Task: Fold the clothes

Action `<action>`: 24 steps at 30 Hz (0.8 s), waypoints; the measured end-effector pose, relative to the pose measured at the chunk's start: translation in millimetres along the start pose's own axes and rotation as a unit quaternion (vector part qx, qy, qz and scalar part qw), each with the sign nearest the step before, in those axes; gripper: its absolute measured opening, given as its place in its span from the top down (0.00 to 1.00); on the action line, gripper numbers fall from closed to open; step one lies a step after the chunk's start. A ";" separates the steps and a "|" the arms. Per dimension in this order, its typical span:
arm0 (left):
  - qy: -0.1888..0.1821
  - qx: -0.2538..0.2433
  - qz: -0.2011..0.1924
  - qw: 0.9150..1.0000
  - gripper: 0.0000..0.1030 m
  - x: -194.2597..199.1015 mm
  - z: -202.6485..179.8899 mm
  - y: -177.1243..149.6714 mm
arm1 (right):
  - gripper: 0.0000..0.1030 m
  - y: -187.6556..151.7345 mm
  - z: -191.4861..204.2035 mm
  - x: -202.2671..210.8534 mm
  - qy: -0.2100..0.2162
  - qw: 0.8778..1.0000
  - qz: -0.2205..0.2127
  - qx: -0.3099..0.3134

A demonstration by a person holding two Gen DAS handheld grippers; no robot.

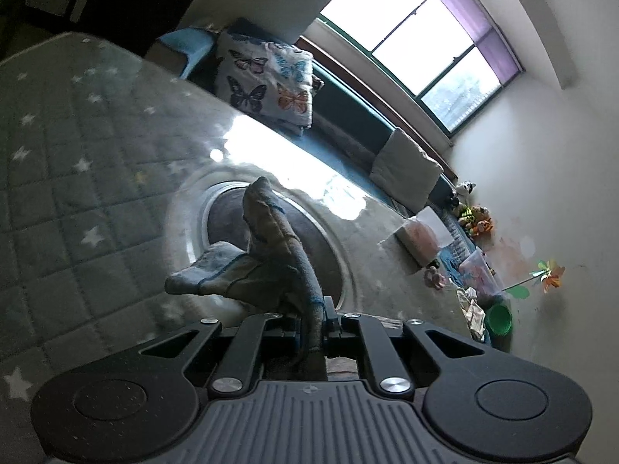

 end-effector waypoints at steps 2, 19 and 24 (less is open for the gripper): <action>0.002 -0.009 0.003 1.000 0.91 -5.0 -17.5 1.9 | 0.68 -6.2 0.8 9.0 0.007 1.000 0.000 0.006; 0.037 -0.079 0.118 0.989 0.90 -119.2 -151.5 -43.9 | 0.57 -64.7 -94.4 100.9 -0.037 0.990 -0.063 -0.122; 0.013 -0.069 0.177 0.982 0.76 -149.7 -165.9 -70.7 | 0.57 -78.3 -118.1 115.3 -0.046 0.981 -0.081 -0.169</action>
Point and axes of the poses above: each gripper's, at about its wrist camera, not at the fingertips, and x roughly against the way its jaws point, z to its left, y to its top, the point moved 5 cm from there along -x, roughly the way its jaws point, and after that the axes turned 4 degrees about y, right-handed, at the moved point
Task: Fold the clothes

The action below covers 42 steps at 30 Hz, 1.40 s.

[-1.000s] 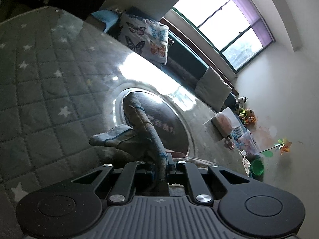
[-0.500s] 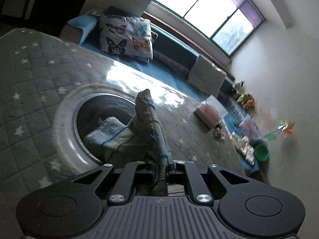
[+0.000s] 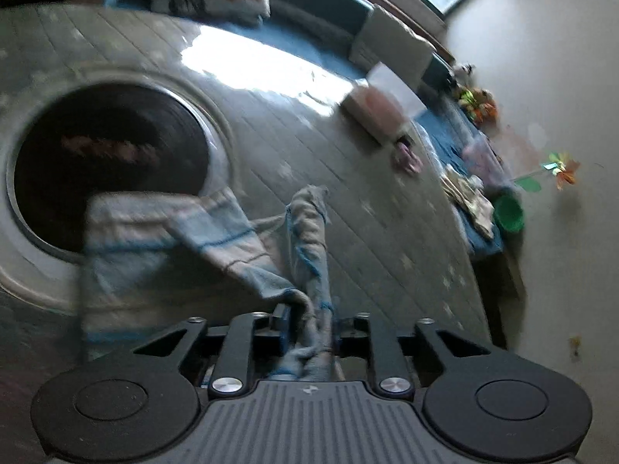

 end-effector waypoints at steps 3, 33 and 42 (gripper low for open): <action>-0.038 -0.014 0.011 0.999 0.72 -4.3 -9.8 -5.3 | 0.57 -0.5 -12.7 6.9 -0.009 1.000 -0.005 -0.016; 0.058 -0.092 -0.035 0.993 0.56 23.4 99.8 -42.5 | 0.77 78.8 -37.6 -107.4 0.013 1.000 0.016 0.005; 0.051 -0.087 -0.068 0.993 0.57 21.7 95.3 -10.7 | 0.77 85.3 -42.0 -99.8 0.008 1.000 0.008 0.002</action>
Point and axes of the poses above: each gripper's, at about its wrist camera, not at the fingertips, and x roughly against the way its jaws point, z to its left, y to its top, the point moved 5 cm from there along -x, roughly the way its jaws point, and after that the axes turned 4 degrees about y, right-handed, at the moved point
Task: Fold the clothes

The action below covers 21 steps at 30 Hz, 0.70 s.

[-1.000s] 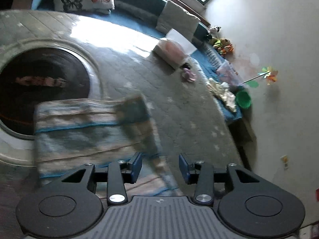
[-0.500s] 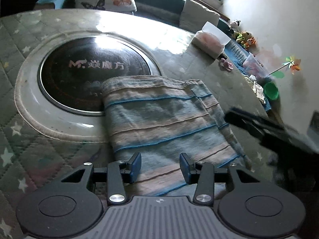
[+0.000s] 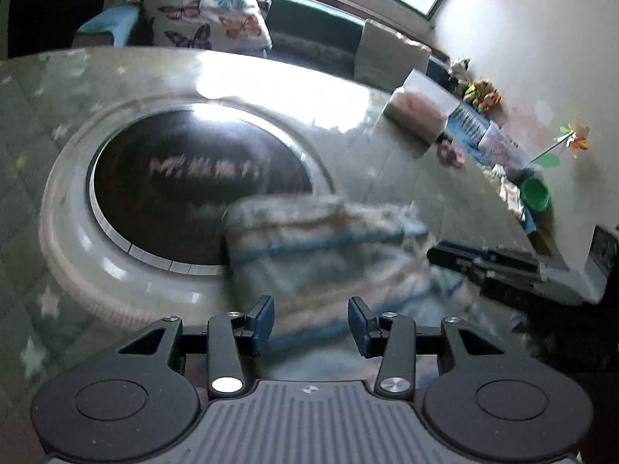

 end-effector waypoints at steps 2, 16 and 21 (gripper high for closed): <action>-0.004 -0.005 -0.009 1.000 0.58 -7.3 -6.7 12.0 | 0.77 6.7 2.9 -2.3 0.008 1.000 -0.009 0.004; -0.015 -0.025 0.004 1.000 0.58 -79.5 -25.4 47.0 | 0.77 6.5 -11.1 -33.8 0.011 1.000 0.015 0.008; -0.015 -0.017 0.000 1.000 0.58 -76.2 -21.6 47.1 | 0.75 7.2 -12.2 -29.8 0.013 1.000 0.013 0.004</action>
Point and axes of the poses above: each gripper's, at about its wrist camera, not at the fingertips, and x roughly against the way its jaws point, z to its left, y to its top, the point moved 5 cm from there along -x, roughly the way its jaws point, and after that the axes turned 4 degrees about y, right-handed, at the moved point
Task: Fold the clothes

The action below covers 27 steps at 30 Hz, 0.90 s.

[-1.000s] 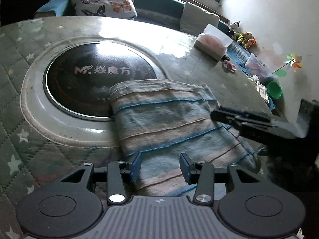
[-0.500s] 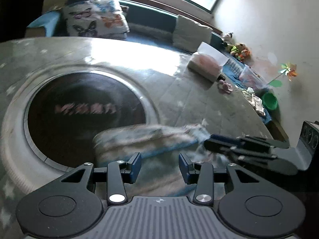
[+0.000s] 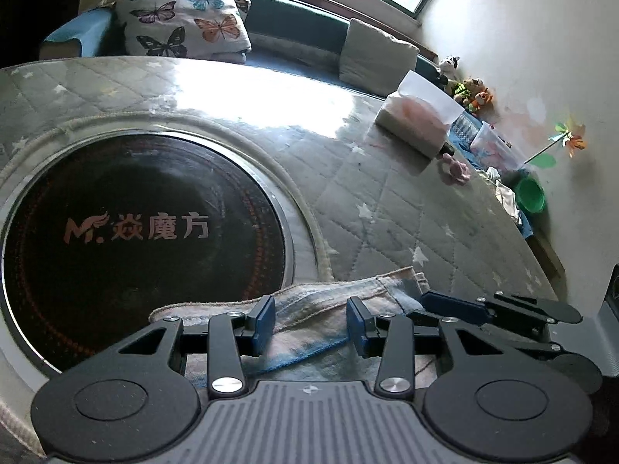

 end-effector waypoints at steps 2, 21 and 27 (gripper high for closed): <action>-0.004 -0.007 -0.002 1.000 0.58 8.1 -3.2 -2.4 | 0.75 1.2 4.7 8.4 0.002 1.000 -0.007 0.005; -0.048 -0.100 0.020 0.994 0.56 86.7 -32.1 -114.9 | 0.74 -69.4 59.8 100.3 0.042 0.999 -0.008 0.032; -0.029 -0.105 0.009 0.994 0.56 103.5 -12.8 -139.4 | 0.75 -85.8 51.4 95.1 0.036 0.999 -0.011 0.022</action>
Point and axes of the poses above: each gripper's, at about its wrist camera, not at the fingertips, and x roughly against the way its jaws point, z to its left, y to its top, the point moved 5 cm from there along -x, roughly the way its jaws point, and after that the axes turned 4 degrees about y, right-handed, at the moved point
